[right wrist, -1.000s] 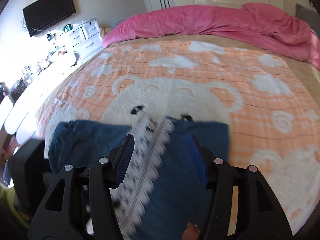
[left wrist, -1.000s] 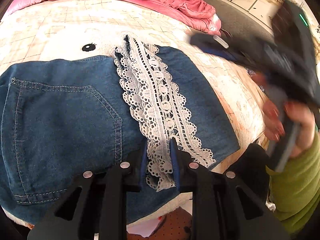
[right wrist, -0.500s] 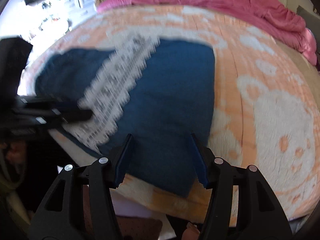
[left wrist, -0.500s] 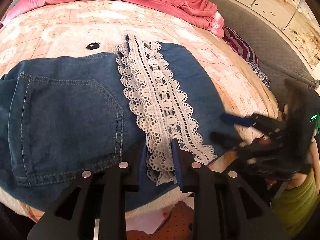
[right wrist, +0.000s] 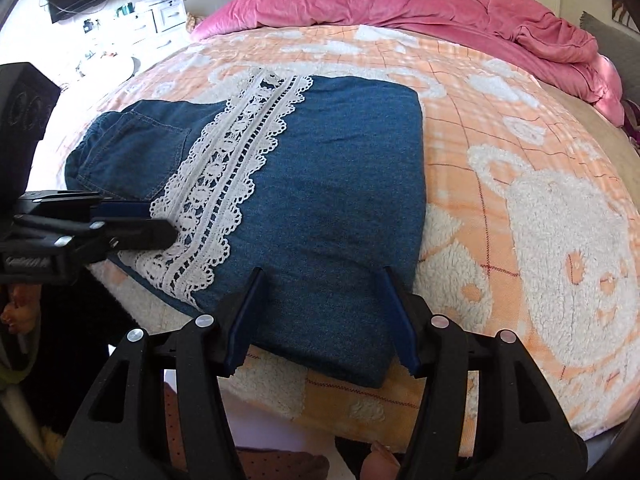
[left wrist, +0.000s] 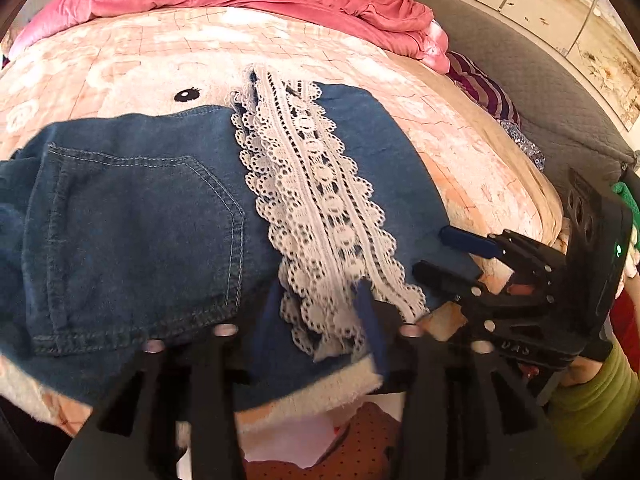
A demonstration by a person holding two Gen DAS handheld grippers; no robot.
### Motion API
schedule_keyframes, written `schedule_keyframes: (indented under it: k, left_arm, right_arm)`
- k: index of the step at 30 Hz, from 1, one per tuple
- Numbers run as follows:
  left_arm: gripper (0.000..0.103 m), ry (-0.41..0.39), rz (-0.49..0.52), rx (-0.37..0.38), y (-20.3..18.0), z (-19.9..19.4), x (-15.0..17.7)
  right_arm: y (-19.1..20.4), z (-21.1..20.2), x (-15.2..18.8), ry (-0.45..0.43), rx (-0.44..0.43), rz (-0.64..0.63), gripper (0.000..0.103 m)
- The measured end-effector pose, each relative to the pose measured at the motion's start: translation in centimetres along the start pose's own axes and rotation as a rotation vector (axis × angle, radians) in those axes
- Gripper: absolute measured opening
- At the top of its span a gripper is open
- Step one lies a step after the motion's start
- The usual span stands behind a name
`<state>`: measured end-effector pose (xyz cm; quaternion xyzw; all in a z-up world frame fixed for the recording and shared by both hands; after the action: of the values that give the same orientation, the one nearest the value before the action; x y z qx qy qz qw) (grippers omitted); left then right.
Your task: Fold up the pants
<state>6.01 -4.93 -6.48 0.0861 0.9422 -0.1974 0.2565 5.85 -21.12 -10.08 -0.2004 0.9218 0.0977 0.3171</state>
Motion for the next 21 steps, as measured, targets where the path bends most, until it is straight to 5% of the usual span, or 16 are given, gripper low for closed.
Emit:
schedule_keyframes:
  k: [3, 21]
  left_arm:
    - [0.052, -0.014, 0.000, -0.012, 0.1, -1.3, 0.6]
    - [0.071, -0.177, -0.181, -0.132, 6.0, -9.6, 1.0]
  right_arm:
    - [-0.2, -1.0, -0.1, -0.014, -0.024, 0.045, 0.066]
    - [0.8, -5.0, -1.7, -0.102, -0.035, 0.072, 0.084]
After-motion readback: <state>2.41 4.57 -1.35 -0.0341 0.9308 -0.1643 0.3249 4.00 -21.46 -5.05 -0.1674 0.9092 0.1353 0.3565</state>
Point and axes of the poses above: each gripper's, at about its wrist camera, not at the fingertips, and z roughly the way its jaws point, y to its left, x to its underside, the point moved 4 cm from there along z, roughly the way its jaws point, and after that the axes turned 2 degrees about y, right-handed, at the moved point
